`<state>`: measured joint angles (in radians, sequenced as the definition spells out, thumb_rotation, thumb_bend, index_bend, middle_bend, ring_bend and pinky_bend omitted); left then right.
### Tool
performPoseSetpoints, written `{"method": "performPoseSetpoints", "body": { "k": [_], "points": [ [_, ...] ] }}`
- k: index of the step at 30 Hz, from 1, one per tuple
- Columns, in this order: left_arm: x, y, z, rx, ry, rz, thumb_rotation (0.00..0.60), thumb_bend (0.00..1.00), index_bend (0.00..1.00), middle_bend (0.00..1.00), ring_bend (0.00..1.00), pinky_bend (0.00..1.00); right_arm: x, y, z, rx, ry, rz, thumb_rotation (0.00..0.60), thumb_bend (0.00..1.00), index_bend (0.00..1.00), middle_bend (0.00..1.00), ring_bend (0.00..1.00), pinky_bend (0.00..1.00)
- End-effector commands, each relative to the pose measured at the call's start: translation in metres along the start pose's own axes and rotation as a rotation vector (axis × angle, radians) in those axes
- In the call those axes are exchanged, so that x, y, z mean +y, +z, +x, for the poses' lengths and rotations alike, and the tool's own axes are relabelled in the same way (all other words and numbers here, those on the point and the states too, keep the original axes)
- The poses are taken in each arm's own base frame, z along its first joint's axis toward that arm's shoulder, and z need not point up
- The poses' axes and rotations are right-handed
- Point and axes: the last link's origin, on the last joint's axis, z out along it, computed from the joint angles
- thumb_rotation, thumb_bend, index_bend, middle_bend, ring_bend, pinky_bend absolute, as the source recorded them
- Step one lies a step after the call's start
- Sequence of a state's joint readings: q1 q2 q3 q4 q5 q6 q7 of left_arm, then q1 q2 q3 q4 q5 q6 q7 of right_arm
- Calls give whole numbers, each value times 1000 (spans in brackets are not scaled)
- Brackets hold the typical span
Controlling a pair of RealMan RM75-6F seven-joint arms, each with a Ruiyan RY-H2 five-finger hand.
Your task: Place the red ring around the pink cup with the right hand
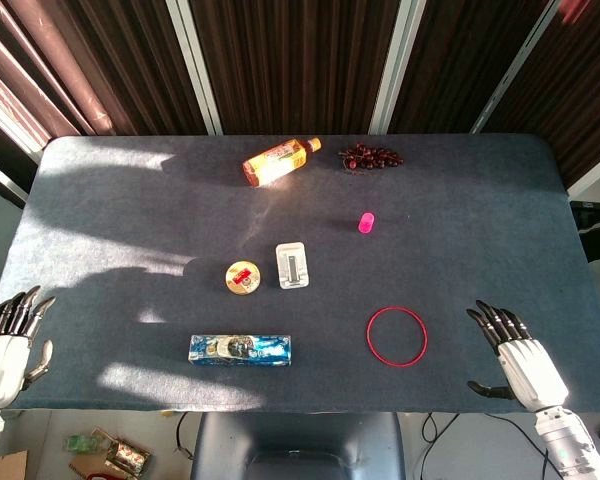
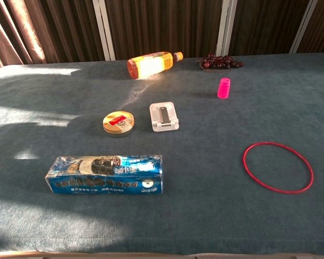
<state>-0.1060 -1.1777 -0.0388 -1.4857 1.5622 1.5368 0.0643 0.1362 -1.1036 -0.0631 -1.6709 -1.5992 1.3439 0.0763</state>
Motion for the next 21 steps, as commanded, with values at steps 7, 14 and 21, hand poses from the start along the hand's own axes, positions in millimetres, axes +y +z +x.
{"method": "performPoseSetpoints", "body": {
  "k": [7,14,21],
  "points": [
    [-1,7,-2,-14,-24,-22,600,542,125,1,43,127,-1,-3,-2,-12,-12,-21,600,32,0,0,0,147],
    [-1,12,-4,-33,-40,-42,600,543,139,2,43,127,-6,-7,-5,-77,13,26,600,32,0,0,0,151],
    [-5,12,0,-24,-63,-24,600,544,147,7,43,128,-21,-9,-3,-61,-3,207,600,31,0,61,151,373]
  ]
}}
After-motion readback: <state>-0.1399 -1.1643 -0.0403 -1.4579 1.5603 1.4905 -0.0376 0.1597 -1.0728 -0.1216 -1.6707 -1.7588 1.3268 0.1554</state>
